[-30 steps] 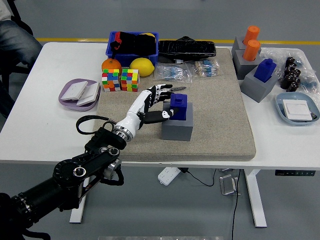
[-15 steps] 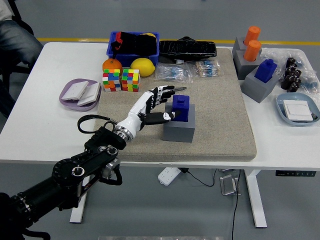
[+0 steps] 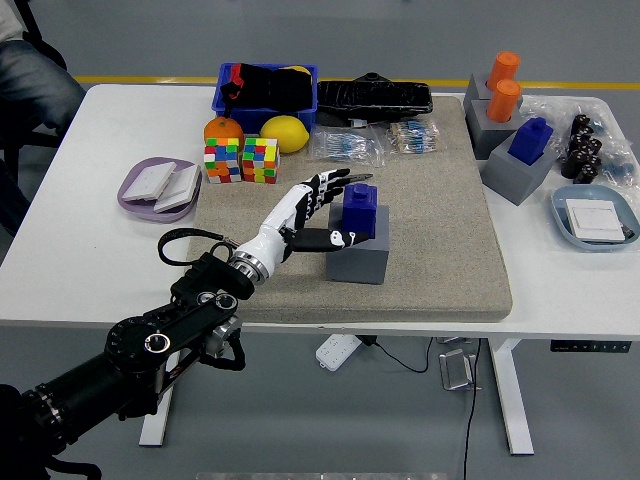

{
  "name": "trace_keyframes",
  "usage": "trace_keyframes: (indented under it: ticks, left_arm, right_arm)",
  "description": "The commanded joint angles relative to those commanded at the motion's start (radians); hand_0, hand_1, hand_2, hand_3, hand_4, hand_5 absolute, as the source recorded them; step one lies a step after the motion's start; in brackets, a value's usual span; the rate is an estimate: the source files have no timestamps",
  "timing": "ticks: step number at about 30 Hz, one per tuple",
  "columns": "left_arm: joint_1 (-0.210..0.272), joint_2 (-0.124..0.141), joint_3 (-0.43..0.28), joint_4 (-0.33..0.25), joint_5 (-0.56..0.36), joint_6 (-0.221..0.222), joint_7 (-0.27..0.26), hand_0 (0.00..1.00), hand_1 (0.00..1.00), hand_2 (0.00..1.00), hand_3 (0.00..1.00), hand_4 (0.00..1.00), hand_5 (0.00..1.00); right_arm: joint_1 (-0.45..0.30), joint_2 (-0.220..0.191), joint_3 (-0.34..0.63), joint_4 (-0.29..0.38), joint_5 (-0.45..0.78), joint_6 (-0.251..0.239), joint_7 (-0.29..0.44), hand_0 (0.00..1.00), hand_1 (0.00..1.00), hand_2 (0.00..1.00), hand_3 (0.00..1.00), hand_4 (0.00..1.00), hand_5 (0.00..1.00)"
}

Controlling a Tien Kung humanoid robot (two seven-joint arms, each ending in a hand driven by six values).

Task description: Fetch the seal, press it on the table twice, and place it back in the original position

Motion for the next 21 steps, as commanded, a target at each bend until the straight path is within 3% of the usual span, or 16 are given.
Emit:
trace_keyframes:
  ticks: [17, 18, 21]
  left_arm:
    - [-0.001, 0.0, 0.001, -0.003, -0.011, 0.022, -0.013, 0.91, 0.861, 0.835, 0.866, 0.947, 0.002]
    - [-0.001, 0.0, 0.002, -0.003, -0.011, 0.022, -0.012, 0.886, 0.796, 0.797, 0.857, 0.906, 0.002]
    - [-0.003, 0.0, 0.004, -0.009, -0.017, 0.022, -0.014, 0.886, 0.796, 0.797, 0.857, 0.906, 0.002]
  right_arm:
    - [0.001, 0.001, -0.005, 0.0, 0.005, 0.0, 0.001, 0.884, 0.748, 0.732, 0.745, 0.832, 0.519]
    - [0.001, 0.001, -0.004, 0.0, 0.004, 0.0, 0.0, 0.884, 0.749, 0.732, 0.745, 0.833, 0.519]
    - [0.0, 0.001, -0.001, 0.0, 0.002, 0.0, -0.001, 0.884, 0.749, 0.732, 0.745, 0.833, 0.519]
